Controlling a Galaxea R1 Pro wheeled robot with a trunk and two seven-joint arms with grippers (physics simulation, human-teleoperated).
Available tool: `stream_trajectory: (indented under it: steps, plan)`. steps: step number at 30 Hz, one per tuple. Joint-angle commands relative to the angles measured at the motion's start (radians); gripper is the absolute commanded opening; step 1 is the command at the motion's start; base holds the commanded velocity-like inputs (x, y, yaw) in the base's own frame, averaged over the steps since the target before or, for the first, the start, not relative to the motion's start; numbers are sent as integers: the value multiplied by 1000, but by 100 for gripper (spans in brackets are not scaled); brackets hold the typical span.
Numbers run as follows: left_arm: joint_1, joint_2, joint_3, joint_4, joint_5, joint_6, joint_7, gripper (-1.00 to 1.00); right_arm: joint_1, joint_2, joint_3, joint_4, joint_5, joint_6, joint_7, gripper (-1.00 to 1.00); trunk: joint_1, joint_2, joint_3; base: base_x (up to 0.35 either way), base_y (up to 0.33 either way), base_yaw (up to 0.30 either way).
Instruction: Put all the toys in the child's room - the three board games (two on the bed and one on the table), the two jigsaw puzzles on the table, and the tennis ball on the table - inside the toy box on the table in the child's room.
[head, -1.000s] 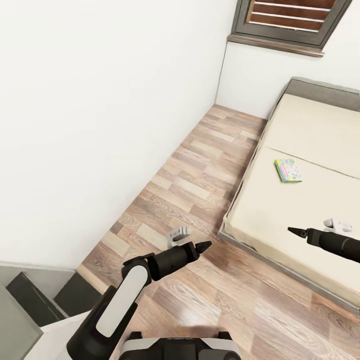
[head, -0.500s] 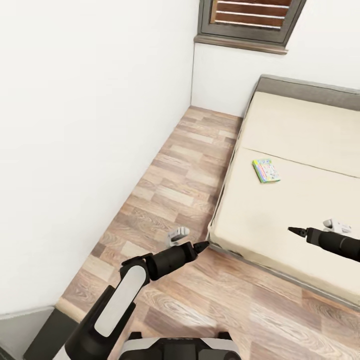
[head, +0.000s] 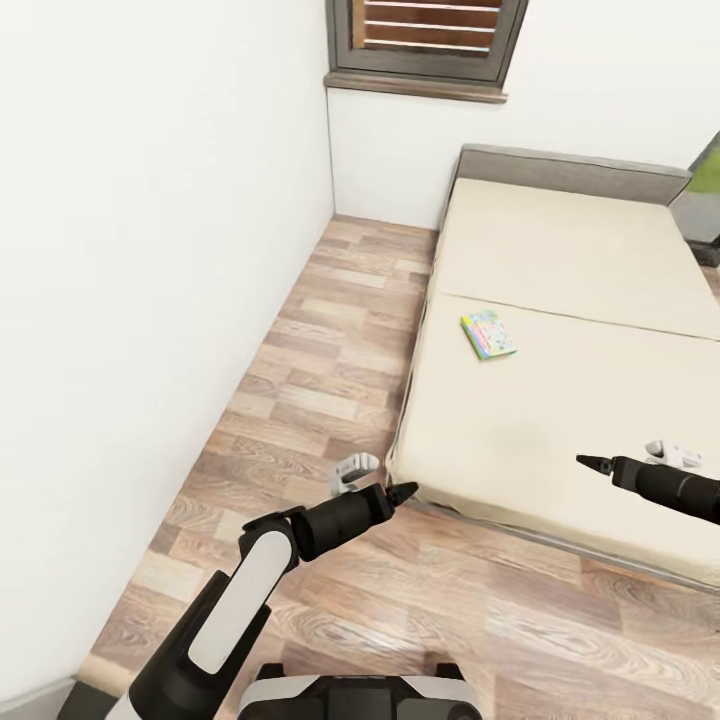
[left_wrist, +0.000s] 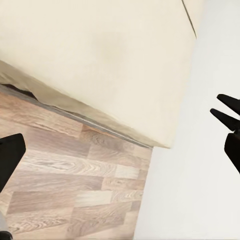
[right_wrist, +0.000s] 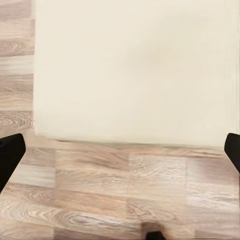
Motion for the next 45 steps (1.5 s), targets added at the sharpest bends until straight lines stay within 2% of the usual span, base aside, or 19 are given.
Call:
stream_trajectory:
  steps: [1, 8, 10, 11, 14, 15, 19, 22, 32, 40, 45]
  plan:
    - [0, 0, 0, -1, 11, 2, 9, 100, -4, 0, -1, 7, 2, 5, 4, 100, 1, -2, -1, 28, 0, -282]
    - [5, 5, 13, -6, 15, 1, 6, 100, -24, 1, -1, 47, 2, 5, -10, 100, 1, -2, -1, 18, 0, -282]
    - [15, 9, 37, -10, 19, 1, 2, 100, -35, 1, -1, 72, 2, 5, -24, 100, 1, -2, -1, 8, 0, -282]
    - [15, 9, 37, -10, 19, 1, 2, 100, -35, 1, -1, 72, 2, 5, -24, 100, 1, -2, -1, 7, 0, -282]
    - [37, 13, 93, -14, 22, 1, -13, 100, -55, 1, -1, 109, 3, 5, -46, 100, 1, -2, -1, 5, 0, -282]
    - [37, 13, 93, -14, 22, 1, -13, 100, -55, 1, -1, 109, 3, 5, -46, 100, 1, -2, -1, 4, 0, -282]
    - [59, 15, 141, -16, 23, 1, -44, 100, -75, 1, -1, 144, 3, 5, -68, 100, 1, -2, -1, 3, 0, -282]
    - [69, 16, 162, -17, 21, 1, -67, 100, -90, 2, -1, 166, 3, 5, -85, 100, 1, -2, -1, 2, 0, -282]
    - [87, 18, 190, -18, 15, 1, -100, 100, -127, 3, 4, 206, 3, 5, -126, 100, 1, -2, -1, 53, -3, -269]
    - [104, 20, 212, -18, 12, 0, -109, 100, -131, 14, 52, 216, 2, -54, -133, 100, 1, -2, -1, 235, -43, -116]
    - [113, 21, 238, -18, 12, 0, -112, 100, -131, 24, 121, 219, 1, -97, -134, 100, 1, -2, -1, 290, -52, -45]
